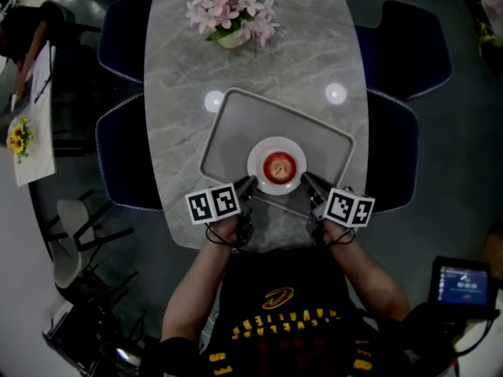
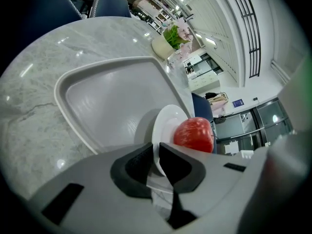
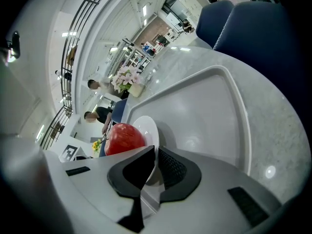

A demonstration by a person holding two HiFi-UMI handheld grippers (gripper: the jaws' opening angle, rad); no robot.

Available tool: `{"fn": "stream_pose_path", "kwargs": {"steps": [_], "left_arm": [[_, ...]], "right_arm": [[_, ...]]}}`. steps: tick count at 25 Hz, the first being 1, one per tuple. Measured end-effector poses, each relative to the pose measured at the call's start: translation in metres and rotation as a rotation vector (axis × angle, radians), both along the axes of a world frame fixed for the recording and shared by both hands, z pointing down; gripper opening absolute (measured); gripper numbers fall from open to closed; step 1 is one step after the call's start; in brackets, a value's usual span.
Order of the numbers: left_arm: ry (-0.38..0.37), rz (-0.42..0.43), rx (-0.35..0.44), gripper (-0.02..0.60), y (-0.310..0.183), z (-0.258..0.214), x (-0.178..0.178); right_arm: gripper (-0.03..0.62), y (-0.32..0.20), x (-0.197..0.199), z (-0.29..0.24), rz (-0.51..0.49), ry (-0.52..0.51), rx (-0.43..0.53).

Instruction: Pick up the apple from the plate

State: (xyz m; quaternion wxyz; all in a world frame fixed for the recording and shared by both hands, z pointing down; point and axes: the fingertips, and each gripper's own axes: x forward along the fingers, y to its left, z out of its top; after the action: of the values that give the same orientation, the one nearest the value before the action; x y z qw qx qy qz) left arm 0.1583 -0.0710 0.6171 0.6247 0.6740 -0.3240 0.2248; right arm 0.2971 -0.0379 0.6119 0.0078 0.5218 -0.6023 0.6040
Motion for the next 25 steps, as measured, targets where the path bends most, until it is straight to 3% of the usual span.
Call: {"fn": "stream_pose_path", "kwargs": {"steps": [14,25], "left_arm": [[0.036,-0.090,0.020,0.043,0.016,-0.007,-0.043],[0.060,-0.143,0.034,0.043,0.040,-0.019,-0.102]], "right_arm": [[0.034,0.003,-0.041,-0.011,-0.087,0.036,0.020],[0.034,0.022,-0.100,-0.024,-0.143,0.049,0.031]]}}
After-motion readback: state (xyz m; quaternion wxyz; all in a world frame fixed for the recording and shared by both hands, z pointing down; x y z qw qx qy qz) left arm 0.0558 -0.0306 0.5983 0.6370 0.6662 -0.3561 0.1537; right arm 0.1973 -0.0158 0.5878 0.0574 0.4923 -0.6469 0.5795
